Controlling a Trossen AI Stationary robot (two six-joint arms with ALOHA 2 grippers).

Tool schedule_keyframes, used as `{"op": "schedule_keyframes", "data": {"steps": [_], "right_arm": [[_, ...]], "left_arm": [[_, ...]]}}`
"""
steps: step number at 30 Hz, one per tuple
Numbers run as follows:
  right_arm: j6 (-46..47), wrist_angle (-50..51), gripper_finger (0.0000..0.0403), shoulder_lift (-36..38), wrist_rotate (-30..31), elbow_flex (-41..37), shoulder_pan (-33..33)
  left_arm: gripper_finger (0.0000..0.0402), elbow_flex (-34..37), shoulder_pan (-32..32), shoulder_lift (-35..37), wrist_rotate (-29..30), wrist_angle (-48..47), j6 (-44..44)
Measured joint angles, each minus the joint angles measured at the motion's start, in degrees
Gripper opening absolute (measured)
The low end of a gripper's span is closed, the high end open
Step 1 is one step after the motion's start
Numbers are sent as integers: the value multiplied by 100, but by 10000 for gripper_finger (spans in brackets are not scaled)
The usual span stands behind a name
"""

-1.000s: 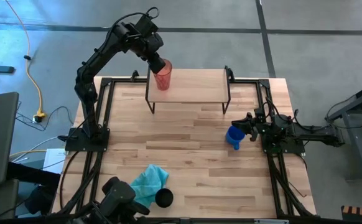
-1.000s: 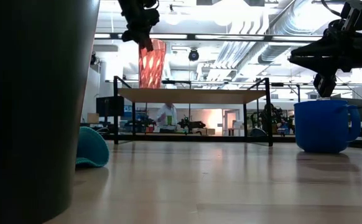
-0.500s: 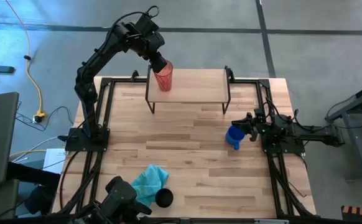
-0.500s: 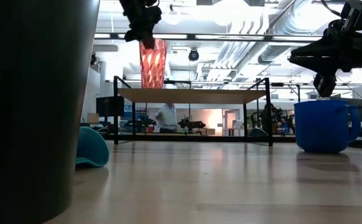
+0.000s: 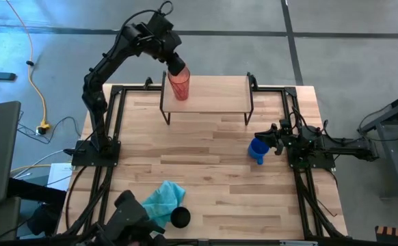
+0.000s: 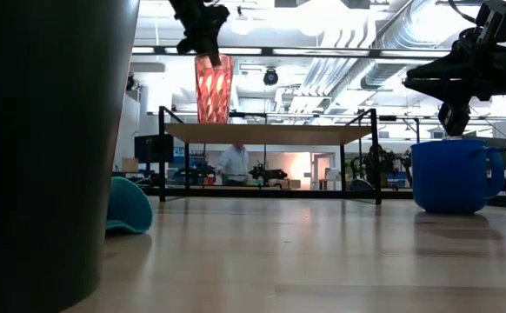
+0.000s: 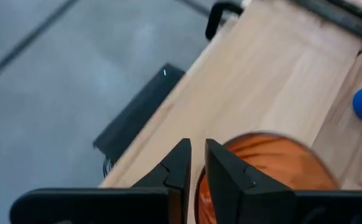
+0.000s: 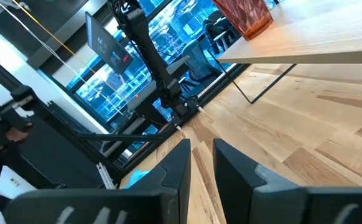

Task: Stack small to large cups/mugs on shelf
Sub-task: Put the black cup on the shelf

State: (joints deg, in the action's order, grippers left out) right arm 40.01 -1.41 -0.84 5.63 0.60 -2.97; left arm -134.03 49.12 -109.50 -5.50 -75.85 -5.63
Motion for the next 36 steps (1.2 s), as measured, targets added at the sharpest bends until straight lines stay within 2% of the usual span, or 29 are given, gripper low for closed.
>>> {"op": "schedule_keyframes", "data": {"steps": [9, 14, 17, 24, 30, 36], "right_arm": [[2, 2, 57, 0, 2, 0, 1], [2, 2, 57, -1, -29, 0, -1], [2, 27, 57, -2, -264, -1, -1], [-32, 42, 57, -2, -460, 0, 1], [29, -8, 57, -2, -530, -2, 1], [155, -592, 57, 0, -1040, 0, 1]], "left_arm": [[37, -64, 0, 565, -56, 579, -78], [37, -90, -66, 1070, -721, 254, 21], [37, -90, -273, 1394, -1152, -260, 94], [37, -90, -1437, 1835, -1186, -1433, 266], [37, 31, -2817, 1961, -1152, -1415, 781], [37, 317, -3956, 1925, -813, -1404, 1211]]}}
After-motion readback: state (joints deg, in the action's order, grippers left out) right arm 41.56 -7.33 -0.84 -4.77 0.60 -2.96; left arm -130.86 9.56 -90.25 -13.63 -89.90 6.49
